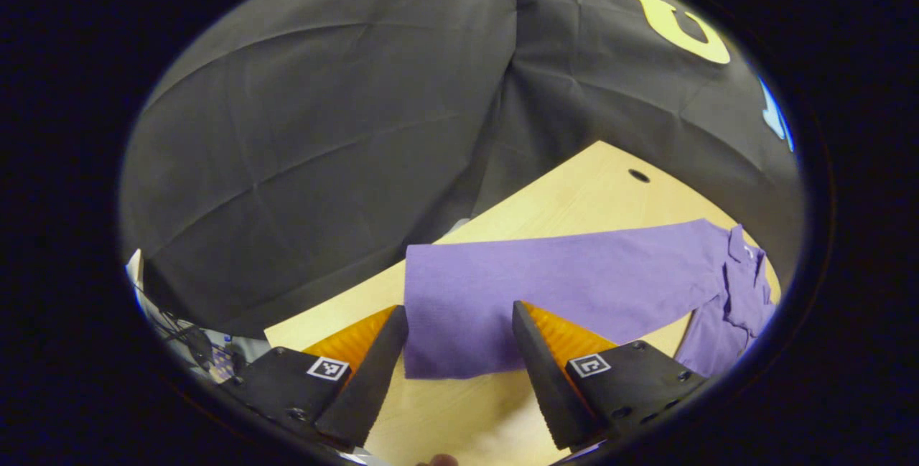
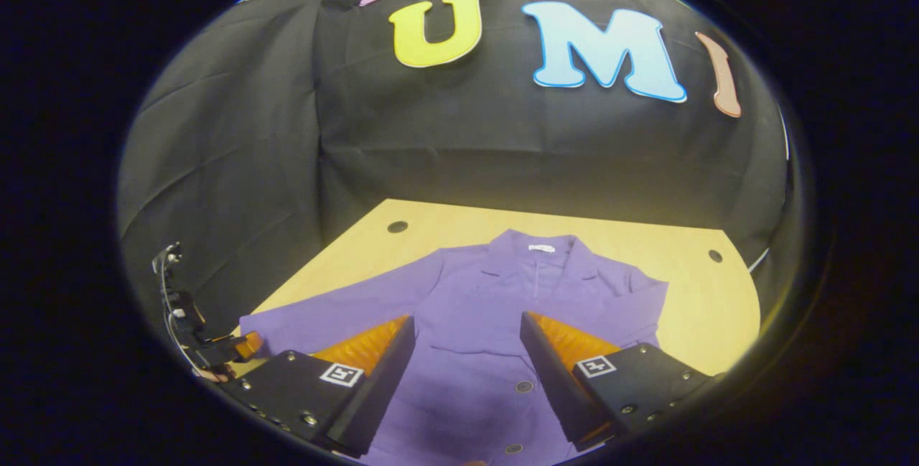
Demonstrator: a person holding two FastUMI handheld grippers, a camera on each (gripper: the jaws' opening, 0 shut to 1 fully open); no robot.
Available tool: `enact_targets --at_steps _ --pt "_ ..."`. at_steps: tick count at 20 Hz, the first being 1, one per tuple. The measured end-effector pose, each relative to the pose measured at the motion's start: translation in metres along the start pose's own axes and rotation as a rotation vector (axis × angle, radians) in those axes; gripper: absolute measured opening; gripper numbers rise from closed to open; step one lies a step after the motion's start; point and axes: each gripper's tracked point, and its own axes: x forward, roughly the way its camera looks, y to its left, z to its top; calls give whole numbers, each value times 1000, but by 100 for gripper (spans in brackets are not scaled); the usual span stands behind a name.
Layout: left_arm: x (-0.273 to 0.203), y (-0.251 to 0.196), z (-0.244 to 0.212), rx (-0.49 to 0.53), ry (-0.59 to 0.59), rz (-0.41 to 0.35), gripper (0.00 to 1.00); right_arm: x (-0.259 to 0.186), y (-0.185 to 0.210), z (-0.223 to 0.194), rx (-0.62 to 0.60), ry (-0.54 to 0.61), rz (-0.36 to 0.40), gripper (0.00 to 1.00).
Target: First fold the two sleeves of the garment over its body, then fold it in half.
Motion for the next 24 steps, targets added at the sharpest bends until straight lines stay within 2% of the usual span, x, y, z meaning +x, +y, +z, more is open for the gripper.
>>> enact_targets --at_steps 6,9,14,17,18,19,20,24 --pt "1 -1 -3 50 9 18 95 -6 14 -1 -8 6 28 92" --pt "3 -3 -5 66 14 15 98 -8 19 1 -8 -6 37 92" --pt "8 -23 -3 85 1 -38 70 -13 22 3 -3 -21 56 92" --pt "8 -37 -2 88 -14 -39 22 -16 15 -1 -2 -8 55 92" --pt "8 -39 -2 115 -11 -52 16 -17 12 -1 4 -13 52 92" --pt "6 -36 2 119 -19 -54 16 -18 9 -2 10 -10 51 92" --pt "7 -41 2 110 -11 -72 7 -21 4 -2 12 -10 47 92" --pt "-1 -50 12 98 -21 -90 7 -37 -21 2 23 -26 8 92"
